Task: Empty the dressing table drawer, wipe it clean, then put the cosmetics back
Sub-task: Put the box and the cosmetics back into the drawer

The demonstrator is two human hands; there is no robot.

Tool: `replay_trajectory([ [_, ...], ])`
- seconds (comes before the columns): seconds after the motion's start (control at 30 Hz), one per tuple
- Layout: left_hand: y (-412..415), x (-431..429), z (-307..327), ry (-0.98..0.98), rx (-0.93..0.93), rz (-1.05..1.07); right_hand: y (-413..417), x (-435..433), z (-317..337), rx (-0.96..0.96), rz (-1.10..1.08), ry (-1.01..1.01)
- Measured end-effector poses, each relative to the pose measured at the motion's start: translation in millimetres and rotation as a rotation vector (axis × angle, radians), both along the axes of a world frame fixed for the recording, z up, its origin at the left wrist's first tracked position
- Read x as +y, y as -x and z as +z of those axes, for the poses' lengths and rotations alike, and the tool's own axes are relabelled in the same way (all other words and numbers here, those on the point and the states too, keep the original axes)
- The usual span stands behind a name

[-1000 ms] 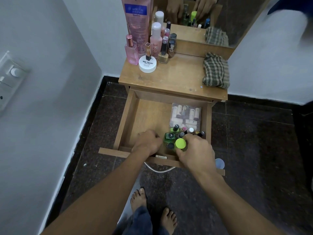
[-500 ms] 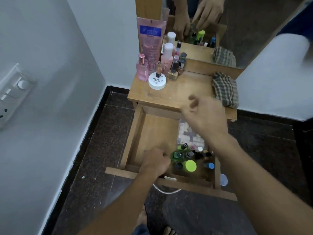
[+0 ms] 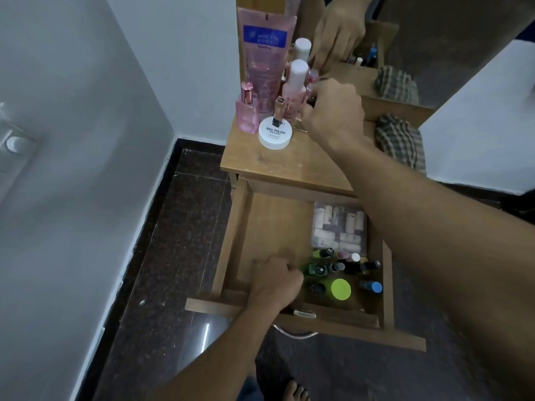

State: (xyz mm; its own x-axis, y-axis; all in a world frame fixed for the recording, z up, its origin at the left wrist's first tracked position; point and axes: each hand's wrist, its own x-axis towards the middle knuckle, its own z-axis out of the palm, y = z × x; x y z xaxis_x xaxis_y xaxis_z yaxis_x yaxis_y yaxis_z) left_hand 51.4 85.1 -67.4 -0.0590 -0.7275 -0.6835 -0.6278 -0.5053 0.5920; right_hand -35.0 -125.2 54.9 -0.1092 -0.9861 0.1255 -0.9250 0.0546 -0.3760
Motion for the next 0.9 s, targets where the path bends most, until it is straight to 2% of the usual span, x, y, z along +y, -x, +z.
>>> replay_trajectory([
  [0.17, 0.5, 1.3, 1.8, 0.017, -0.014, -0.004, 17.9, 20.8, 12.1, 0.017, 0.031, 0.053],
  [0.3, 4.4, 2.5, 8.7, 0.057, -0.072, -0.022, 52.6, 72.3, 29.3, 0.031, 0.064, 0.066],
  [0.43, 7.3, 4.2, 12.9, 0.101, -0.152, -0.018, 84.9, 140.2, 33.2, 0.025, 0.068, -0.015],
  [0.6, 10.3, 5.3, 13.6, 0.141, -0.257, -0.011, 111.5, 205.5, 23.7, -0.008, -0.033, -0.144],
  [0.9, 10.0, 7.9, 7.2, 0.168, -0.271, 0.049, 124.9, 251.1, -20.0, -0.011, -0.074, -0.312],
])
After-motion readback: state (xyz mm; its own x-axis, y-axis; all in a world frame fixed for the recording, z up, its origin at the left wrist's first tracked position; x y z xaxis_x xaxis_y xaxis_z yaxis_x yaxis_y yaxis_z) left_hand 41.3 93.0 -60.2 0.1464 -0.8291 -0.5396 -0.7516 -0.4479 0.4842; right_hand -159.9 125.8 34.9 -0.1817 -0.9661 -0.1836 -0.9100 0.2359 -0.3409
